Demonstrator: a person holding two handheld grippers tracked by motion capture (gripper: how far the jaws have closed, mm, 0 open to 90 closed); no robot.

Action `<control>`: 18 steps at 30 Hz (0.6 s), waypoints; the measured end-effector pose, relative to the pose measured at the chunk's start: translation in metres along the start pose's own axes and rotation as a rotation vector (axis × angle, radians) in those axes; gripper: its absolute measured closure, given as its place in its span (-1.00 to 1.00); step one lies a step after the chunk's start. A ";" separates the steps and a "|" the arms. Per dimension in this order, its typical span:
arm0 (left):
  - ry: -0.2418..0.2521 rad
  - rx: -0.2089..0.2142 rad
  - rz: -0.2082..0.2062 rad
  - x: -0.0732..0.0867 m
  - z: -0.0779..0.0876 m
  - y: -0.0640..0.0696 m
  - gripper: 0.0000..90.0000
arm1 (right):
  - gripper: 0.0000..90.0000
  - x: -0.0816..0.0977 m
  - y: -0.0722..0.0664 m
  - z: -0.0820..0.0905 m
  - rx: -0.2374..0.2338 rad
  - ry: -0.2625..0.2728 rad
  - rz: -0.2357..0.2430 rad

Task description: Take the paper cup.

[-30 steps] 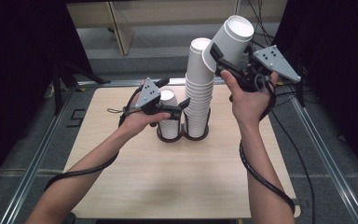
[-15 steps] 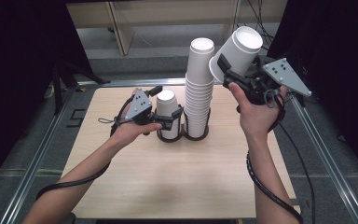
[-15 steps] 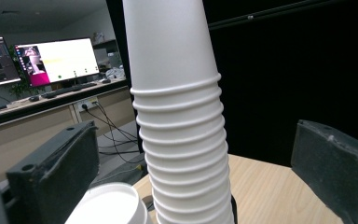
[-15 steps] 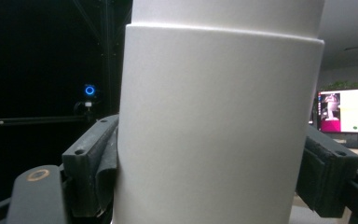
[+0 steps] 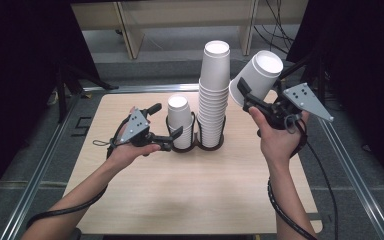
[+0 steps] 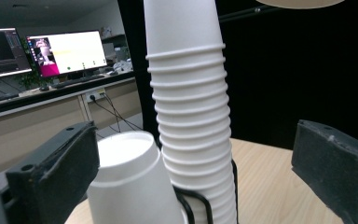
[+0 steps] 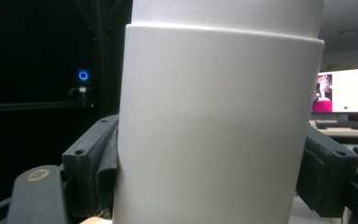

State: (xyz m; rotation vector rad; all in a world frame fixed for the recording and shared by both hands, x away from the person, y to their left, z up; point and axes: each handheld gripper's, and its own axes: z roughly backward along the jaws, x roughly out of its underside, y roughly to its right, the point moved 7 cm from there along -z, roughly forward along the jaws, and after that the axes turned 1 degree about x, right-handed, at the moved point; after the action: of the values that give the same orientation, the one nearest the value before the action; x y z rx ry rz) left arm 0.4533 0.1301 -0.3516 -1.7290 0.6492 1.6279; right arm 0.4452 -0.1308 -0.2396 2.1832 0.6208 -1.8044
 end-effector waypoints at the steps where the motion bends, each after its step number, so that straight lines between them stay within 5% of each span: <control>1: 0.000 0.000 0.000 0.000 0.000 0.000 -0.99 | -0.57 0.000 0.000 0.000 0.000 0.000 0.000; 13: 0.001 -0.024 0.003 0.026 0.029 0.007 -0.99 | -0.57 0.046 -0.004 0.018 0.005 -0.057 -0.047; 18: -0.030 -0.012 0.012 0.048 0.032 0.012 -1.00 | -0.57 0.086 -0.006 0.028 0.017 -0.120 -0.080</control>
State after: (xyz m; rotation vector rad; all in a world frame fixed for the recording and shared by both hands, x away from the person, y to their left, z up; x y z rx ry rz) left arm 0.4282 0.1508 -0.4007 -1.7085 0.6377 1.6656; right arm 0.4309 -0.1234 -0.3283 2.0699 0.6775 -1.9704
